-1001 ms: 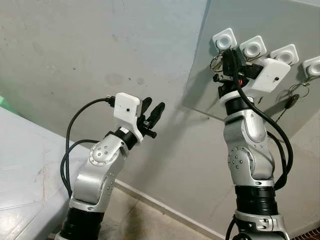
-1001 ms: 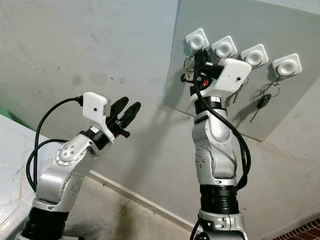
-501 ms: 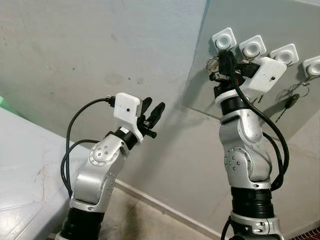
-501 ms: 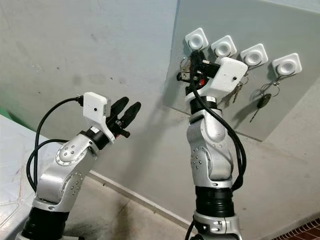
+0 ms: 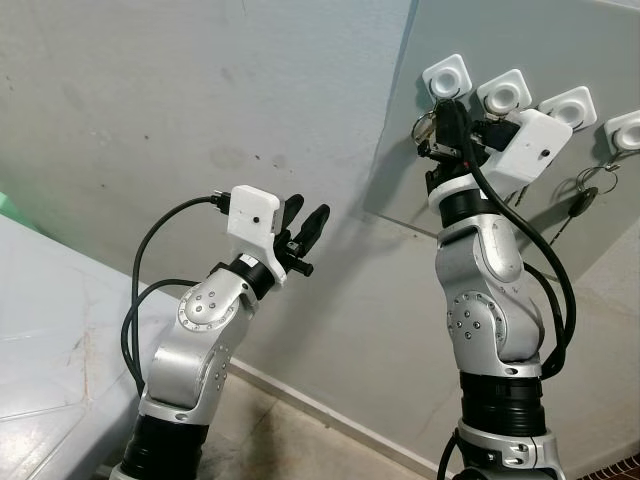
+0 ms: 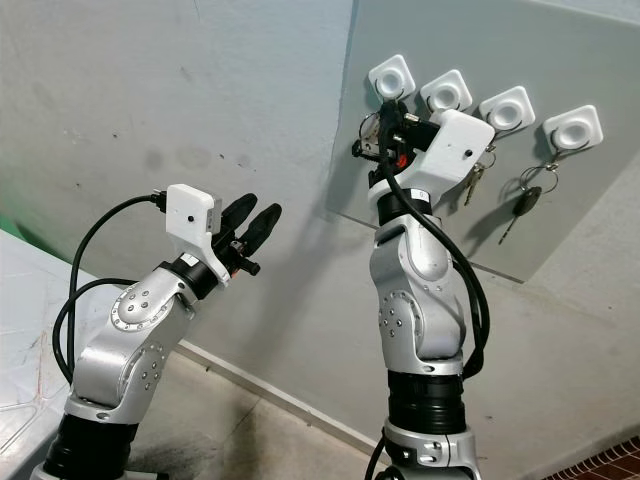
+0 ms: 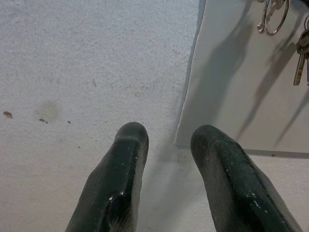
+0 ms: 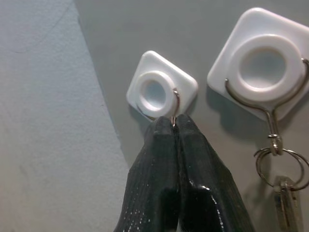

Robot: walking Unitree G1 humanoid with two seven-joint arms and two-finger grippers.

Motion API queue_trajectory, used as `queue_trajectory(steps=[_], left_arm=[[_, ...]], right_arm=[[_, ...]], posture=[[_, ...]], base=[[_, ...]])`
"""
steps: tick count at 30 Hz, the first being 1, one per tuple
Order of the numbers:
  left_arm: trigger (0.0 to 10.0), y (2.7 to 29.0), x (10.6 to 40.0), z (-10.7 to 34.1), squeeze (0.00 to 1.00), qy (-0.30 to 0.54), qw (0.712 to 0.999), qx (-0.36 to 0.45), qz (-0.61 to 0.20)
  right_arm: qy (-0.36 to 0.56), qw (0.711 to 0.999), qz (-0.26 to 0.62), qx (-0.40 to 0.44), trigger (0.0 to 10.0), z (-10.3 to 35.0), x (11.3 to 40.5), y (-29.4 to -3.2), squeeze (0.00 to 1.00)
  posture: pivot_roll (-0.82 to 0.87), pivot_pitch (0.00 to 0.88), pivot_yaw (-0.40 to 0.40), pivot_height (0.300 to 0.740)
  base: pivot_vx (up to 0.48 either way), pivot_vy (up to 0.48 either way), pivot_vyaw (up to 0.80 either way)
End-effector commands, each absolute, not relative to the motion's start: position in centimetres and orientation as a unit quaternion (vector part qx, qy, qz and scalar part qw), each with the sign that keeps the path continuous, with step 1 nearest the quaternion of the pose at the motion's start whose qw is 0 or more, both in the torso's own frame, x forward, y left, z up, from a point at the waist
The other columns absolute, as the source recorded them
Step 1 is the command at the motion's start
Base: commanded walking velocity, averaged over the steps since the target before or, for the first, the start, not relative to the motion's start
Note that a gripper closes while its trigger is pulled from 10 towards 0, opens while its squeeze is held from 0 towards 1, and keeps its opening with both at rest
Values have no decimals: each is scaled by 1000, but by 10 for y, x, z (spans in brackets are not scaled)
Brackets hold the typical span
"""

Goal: Hang keys on a hook

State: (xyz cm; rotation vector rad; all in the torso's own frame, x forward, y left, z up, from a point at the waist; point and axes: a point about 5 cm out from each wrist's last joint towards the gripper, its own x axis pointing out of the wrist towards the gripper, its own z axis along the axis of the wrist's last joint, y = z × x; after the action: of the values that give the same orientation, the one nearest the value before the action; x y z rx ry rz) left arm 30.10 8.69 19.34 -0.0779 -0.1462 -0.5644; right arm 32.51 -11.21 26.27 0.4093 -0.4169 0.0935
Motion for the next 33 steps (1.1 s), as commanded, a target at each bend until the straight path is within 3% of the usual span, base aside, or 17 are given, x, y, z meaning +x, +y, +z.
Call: queue_trajectory(steps=[1,33], left_arm=[[10000,84,302,199,0,-79,956,-33,-282],[10000,82,302,199,0,-83,956,-35,-280]], right_arm=[[-228,951,43,203,10000,278,321,-112,0],[-244,935,148,212,10000,287,317,-98,0]], posture=[[105,0,-82,740],[105,0,-87,740]], base=[[0,0,0],[0,0,0]])
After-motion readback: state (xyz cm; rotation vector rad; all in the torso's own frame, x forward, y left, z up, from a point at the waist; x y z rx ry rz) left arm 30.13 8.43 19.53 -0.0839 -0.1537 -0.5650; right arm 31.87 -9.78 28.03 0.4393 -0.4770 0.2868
